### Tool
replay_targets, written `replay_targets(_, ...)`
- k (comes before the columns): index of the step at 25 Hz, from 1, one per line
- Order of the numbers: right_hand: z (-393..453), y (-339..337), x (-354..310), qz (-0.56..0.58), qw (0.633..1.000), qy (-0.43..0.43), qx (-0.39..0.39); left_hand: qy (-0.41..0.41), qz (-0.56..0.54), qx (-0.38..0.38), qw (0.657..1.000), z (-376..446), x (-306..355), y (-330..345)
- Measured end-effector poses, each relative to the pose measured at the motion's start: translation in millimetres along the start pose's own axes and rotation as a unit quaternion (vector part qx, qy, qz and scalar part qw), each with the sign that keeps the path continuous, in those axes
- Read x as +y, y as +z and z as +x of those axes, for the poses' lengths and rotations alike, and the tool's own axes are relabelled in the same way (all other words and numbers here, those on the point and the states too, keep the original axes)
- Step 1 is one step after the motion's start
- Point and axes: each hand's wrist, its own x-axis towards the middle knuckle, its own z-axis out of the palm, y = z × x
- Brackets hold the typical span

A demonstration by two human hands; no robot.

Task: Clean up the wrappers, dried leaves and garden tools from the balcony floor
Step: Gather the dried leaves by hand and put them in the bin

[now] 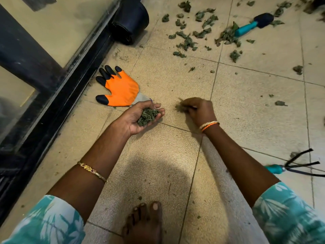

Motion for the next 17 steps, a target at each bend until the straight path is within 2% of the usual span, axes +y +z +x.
replay_targets(1, 4, -9, -3, 0.106, 0.986, 0.129, 0.021, -0.004, 0.005, -0.005, 1.0, 1, -2, 3)
replay_targets(2, 7, -18, -6, 0.225, 0.95, 0.215, 0.037, -0.009, 0.009, -0.011, 1.0, 3, -4, 6)
replay_targets(4, 7, -34, -13, 0.38, 0.88, 0.271, 0.083, -0.024, 0.01, -0.027, 0.999, 5, -10, 15)
replay_targets(5, 5, -38, -19, 0.419, 0.862, 0.273, 0.086, -0.033, 0.007, -0.035, 0.999, 6, -13, 20)
replay_targets(6, 2, -41, -26, 0.418, 0.866, 0.263, 0.074, -0.044, 0.006, -0.049, 0.998, 6, -17, 25)
replay_targets(7, -2, -40, -33, 0.371, 0.895, 0.243, 0.055, -0.049, 0.011, -0.064, 0.997, 6, -20, 30)
replay_targets(9, -14, -30, -42, 0.223, 0.956, 0.189, 0.015, -0.034, 0.043, -0.093, 0.994, 7, -26, 39)
replay_targets(11, -24, -25, -46, 0.112, 0.984, 0.141, -0.005, -0.015, 0.091, -0.075, 0.993, 7, -29, 48)
replay_targets(13, -29, -27, -46, 0.04, 0.993, 0.101, -0.041, -0.022, 0.113, -0.055, 0.992, 7, -32, 53)
replay_targets(15, -32, -38, -42, 0.035, 0.992, 0.103, -0.069, -0.036, 0.12, -0.056, 0.991, 9, -34, 56)
replay_targets(17, -32, -53, -27, 0.073, 0.987, 0.141, -0.013, -0.042, 0.112, -0.045, 0.992, 9, -35, 55)
